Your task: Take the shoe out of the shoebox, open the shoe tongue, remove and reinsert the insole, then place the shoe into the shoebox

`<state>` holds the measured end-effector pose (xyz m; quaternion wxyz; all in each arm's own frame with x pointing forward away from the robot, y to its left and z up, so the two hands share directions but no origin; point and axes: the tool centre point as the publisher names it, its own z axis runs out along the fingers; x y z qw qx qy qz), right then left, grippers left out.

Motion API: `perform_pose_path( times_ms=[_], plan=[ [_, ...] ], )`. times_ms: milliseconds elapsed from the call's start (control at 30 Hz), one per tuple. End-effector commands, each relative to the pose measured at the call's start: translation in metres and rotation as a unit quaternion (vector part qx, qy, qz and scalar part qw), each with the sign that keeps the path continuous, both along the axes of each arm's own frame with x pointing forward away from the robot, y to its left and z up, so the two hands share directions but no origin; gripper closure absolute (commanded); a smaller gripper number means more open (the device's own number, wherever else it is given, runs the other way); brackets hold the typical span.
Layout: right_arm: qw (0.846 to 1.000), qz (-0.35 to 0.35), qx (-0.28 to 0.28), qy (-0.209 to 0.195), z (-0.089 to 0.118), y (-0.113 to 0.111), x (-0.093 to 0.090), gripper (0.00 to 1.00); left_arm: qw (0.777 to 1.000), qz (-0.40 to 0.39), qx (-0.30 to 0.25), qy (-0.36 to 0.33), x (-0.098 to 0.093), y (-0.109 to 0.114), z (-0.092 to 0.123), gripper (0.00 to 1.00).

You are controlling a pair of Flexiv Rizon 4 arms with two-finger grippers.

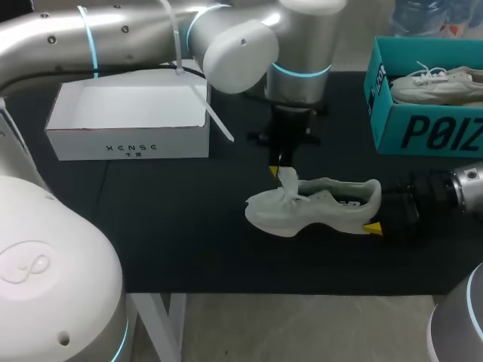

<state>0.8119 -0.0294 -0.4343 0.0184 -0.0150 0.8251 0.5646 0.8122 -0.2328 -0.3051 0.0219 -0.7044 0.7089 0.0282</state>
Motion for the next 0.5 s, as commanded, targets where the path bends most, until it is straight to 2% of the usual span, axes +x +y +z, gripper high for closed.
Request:
perform_pose_path(
  times_ms=[33,100,133,167,500],
  plan=[
    [1.000,-0.001,-0.002,0.000,-0.003,0.000,0.000,1.00,1.000,0.002,-0.001,0.006,-0.001,0.010,-0.007,1.00],
    [1.000,-0.001,-0.002,0.000,-0.003,0.000,0.000,1.00,1.000,0.003,0.000,0.012,-0.001,0.010,-0.009,1.00],
    [1.000,-0.001,-0.002,0.000,-0.003,0.000,0.000,1.00,1.000,0.004,0.001,0.012,-0.001,0.010,-0.009,0.64],
    [1.000,-0.001,-0.002,0.000,-0.003,0.000,0.000,1.00,1.000,0.005,0.001,0.011,-0.001,0.010,-0.008,0.00],
    [1.000,-0.001,-0.002,0.000,-0.003,0.000,0.000,1.00,0.998,-0.025,-0.044,-0.031,0.013,-0.001,0.034,0.00]
  ],
)
